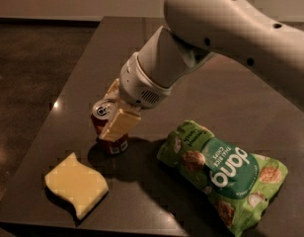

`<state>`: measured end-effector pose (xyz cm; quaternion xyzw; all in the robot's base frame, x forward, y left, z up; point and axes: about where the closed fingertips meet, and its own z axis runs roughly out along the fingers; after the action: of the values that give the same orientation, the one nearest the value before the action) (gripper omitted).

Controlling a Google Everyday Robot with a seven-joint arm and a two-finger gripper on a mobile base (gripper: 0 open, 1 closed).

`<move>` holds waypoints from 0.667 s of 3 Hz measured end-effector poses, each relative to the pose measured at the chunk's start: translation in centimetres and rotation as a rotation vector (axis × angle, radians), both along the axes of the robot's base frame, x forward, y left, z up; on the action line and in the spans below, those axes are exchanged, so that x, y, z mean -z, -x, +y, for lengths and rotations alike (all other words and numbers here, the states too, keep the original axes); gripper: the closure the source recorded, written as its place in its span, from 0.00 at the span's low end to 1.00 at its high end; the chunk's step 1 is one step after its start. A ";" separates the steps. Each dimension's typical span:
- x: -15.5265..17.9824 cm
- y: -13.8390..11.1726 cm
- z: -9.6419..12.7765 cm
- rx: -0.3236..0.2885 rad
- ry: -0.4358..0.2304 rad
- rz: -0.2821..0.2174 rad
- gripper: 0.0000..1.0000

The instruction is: Move coke can near sponge

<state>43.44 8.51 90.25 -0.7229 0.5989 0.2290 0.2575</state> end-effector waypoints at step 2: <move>-0.2 0.3 0.2 -0.005 0.003 -0.005 0.12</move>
Offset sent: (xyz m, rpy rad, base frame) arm -0.0010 0.0008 0.0011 -0.0008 -0.0022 0.0014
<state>43.18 8.74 90.45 -0.7252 0.5969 0.2269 0.2575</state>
